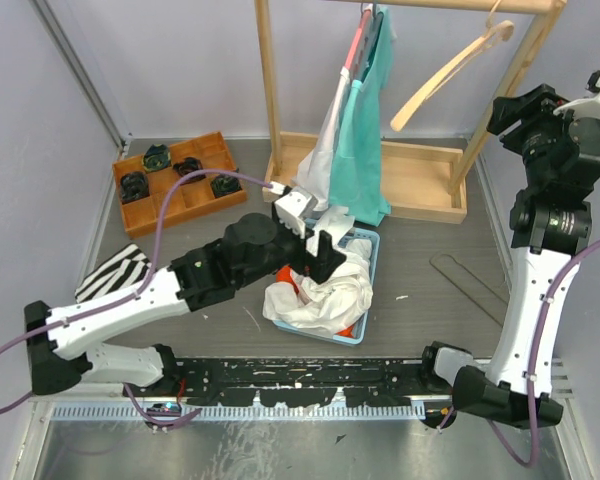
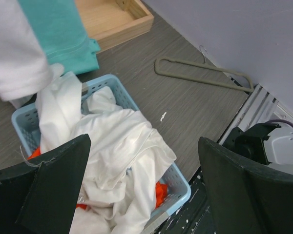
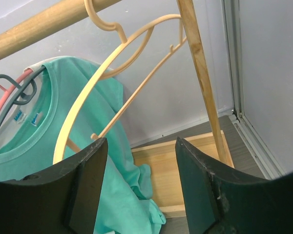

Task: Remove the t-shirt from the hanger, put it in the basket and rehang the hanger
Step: Pick up the hanger at the center of the board.

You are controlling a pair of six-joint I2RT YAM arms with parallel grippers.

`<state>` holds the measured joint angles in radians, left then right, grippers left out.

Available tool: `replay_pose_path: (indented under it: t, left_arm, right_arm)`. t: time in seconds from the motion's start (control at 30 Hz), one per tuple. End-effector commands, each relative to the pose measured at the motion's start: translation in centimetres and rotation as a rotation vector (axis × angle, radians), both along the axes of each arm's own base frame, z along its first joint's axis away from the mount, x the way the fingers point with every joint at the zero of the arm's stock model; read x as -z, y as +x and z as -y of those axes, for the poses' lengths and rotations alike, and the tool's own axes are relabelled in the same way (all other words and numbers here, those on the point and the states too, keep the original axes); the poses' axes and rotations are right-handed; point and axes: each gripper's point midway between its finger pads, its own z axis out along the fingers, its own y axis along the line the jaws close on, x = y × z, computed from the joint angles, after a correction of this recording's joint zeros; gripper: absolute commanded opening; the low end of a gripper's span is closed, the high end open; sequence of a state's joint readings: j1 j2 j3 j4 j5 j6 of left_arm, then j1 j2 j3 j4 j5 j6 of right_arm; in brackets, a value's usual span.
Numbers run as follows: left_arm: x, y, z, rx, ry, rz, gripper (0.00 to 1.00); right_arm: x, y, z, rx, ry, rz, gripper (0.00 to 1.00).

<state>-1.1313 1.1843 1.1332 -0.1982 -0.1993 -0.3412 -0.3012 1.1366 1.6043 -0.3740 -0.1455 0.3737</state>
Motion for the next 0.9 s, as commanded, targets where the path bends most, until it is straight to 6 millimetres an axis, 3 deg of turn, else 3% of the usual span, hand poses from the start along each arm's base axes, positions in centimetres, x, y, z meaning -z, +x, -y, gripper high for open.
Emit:
replay_pose_path:
  t: [0.0, 0.23, 0.47, 0.73, 0.87]
  left_arm:
    - [-1.3, 0.1, 4.1, 0.074, -0.018, 0.024, 0.98]
    - [0.5, 1.1, 9.8, 0.112, 0.011, 0.001, 0.98]
    - [2.2, 2.4, 13.8, 0.12, 0.04, -0.003, 0.98]
    - [5.1, 3.9, 17.8, 0.108, 0.107, -0.007, 0.98]
    - [7.9, 5.0, 19.7, 0.099, 0.161, -0.012, 0.98]
  right_arm:
    - [-1.0, -2.3, 0.0, 0.036, -0.008, 0.037, 0.64]
    - [-1.5, -4.2, -0.8, 0.028, 0.004, 0.055, 0.64]
    - [-2.2, -5.1, -1.9, -0.016, 0.019, 0.071, 0.64]
    - [-0.4, -6.7, -2.2, -0.006, 0.001, 0.018, 0.66]
    - [0.1, -7.5, -2.4, -0.003, -0.01, 0.006, 0.66]
